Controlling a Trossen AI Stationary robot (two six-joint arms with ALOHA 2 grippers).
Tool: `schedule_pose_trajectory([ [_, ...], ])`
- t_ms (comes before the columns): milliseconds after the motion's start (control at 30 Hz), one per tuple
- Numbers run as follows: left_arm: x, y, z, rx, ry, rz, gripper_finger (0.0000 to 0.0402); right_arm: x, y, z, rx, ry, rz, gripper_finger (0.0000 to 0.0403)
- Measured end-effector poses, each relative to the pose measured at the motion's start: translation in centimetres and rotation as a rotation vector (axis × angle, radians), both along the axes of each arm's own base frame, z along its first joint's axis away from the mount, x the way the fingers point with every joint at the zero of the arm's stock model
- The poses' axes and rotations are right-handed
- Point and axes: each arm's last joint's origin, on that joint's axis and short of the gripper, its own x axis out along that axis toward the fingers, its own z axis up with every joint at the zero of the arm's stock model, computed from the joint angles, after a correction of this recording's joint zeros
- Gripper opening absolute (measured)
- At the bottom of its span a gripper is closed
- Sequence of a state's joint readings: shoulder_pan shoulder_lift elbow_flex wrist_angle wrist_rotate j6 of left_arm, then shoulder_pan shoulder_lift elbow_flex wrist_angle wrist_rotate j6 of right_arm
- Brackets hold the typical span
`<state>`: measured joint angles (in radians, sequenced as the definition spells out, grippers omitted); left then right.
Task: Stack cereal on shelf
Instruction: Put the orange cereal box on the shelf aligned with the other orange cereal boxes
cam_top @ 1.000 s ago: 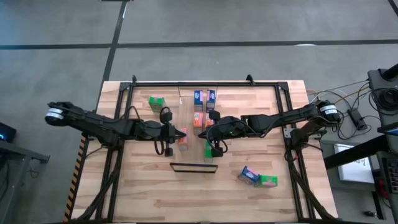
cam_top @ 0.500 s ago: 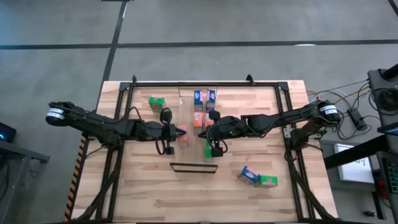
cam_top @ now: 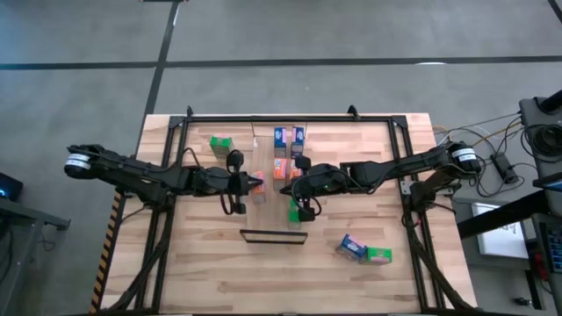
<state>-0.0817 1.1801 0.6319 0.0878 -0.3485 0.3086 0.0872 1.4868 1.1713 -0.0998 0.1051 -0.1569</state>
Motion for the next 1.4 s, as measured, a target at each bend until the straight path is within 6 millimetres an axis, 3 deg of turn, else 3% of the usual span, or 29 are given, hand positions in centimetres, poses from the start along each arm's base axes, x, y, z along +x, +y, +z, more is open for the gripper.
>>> schedule_pose_trajectory([
  [667, 0.1, 2.0, 0.1, 0.134, 0.023, -0.019, 0.0000, 0.0, 0.0, 0.0, 0.023, -0.002, -0.012, 0.0009],
  [1400, 0.0, 4.5, 0.1, 0.127, 0.023, -0.069, 0.0000, 0.0, 0.0, 0.0, 0.024, -0.005, -0.013, 0.0009],
])
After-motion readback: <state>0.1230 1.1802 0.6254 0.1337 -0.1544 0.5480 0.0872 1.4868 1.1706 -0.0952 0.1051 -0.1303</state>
